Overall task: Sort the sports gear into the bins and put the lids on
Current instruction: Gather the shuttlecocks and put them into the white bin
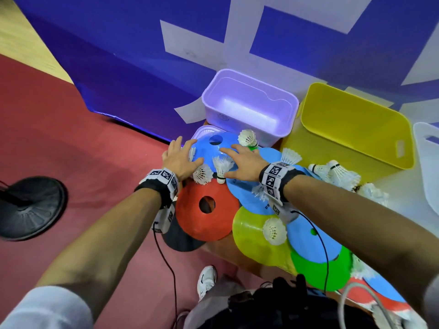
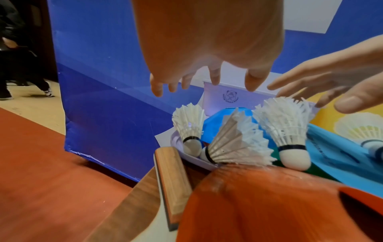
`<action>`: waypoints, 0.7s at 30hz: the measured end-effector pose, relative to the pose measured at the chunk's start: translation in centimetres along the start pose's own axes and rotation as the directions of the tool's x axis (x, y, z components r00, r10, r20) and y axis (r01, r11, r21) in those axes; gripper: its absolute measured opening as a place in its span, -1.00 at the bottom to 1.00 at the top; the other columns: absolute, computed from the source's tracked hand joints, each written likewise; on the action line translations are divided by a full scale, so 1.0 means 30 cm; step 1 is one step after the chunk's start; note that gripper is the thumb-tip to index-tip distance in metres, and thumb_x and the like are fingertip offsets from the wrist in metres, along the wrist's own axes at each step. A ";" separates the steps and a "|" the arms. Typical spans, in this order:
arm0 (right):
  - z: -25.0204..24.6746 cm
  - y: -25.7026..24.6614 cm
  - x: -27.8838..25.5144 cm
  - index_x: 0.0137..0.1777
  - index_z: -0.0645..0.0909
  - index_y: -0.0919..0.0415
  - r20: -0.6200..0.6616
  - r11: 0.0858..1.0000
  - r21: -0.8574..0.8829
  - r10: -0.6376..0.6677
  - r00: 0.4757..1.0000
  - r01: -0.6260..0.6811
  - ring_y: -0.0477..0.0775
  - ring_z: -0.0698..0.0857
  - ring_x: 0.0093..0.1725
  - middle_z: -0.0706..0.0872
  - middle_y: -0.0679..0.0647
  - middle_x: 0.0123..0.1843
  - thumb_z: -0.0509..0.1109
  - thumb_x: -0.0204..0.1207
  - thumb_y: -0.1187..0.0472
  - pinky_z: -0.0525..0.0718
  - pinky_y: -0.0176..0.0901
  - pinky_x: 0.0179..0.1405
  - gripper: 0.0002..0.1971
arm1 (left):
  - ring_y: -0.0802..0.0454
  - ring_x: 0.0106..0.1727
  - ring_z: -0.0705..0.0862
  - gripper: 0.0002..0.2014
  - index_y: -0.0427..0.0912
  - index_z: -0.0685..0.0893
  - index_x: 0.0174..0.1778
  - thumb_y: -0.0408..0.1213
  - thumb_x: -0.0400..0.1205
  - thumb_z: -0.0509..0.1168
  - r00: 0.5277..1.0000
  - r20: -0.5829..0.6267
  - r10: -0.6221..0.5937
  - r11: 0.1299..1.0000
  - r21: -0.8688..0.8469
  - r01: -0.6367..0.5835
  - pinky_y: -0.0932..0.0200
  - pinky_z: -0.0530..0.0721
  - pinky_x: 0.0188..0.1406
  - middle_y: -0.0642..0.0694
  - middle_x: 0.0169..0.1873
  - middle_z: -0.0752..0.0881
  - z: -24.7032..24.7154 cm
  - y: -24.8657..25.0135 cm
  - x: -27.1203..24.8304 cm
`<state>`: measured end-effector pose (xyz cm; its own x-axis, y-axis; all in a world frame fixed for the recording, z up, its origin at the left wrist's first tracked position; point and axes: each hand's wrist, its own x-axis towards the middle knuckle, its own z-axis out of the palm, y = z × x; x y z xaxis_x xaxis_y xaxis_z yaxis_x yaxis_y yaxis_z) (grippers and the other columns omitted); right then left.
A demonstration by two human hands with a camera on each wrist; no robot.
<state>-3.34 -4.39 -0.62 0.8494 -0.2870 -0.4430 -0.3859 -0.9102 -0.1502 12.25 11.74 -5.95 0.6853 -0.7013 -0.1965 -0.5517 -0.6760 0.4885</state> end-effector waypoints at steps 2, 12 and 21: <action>-0.004 0.001 0.024 0.72 -0.02 -0.14 0.007 1.000 0.027 0.004 1.000 -0.004 0.26 0.15 0.67 0.09 0.21 0.72 0.32 0.56 -0.25 0.15 0.32 0.56 -0.18 | -0.14 0.71 0.02 -0.37 0.17 0.30 0.61 0.09 0.60 0.28 1.000 0.009 -0.028 1.000 -0.008 0.028 -0.25 0.10 0.59 -0.19 0.69 0.10 -0.008 -0.002 0.032; 0.001 0.000 0.087 0.69 0.12 -0.14 0.027 0.999 0.007 -0.040 0.999 0.040 0.25 0.43 0.48 0.34 0.14 0.57 0.25 0.61 -0.21 0.28 0.21 0.44 -0.31 | -0.24 0.61 0.31 -0.43 0.07 0.32 0.64 -0.08 0.68 0.22 0.957 0.273 -0.102 0.995 0.023 0.099 -0.11 0.34 0.56 -0.27 0.67 0.15 -0.016 -0.033 0.152; -0.009 0.011 0.076 0.48 0.51 0.01 0.000 0.997 0.074 -0.024 1.000 0.024 0.17 0.55 0.34 0.46 0.07 0.47 0.24 0.69 -0.02 0.31 0.10 0.41 -0.61 | -0.26 0.27 0.58 -0.68 -0.01 0.65 0.27 -0.33 0.61 0.26 0.988 0.147 -0.040 0.999 0.031 0.036 -0.02 0.52 0.18 -0.28 0.26 0.64 -0.002 -0.004 0.149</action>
<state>-1.44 -5.43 -1.46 0.8583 -0.2653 -0.4393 -0.3913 -0.8922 -0.2257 15.40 8.70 -6.82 0.6297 -0.6990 -0.3389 -0.5410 -0.7077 0.4545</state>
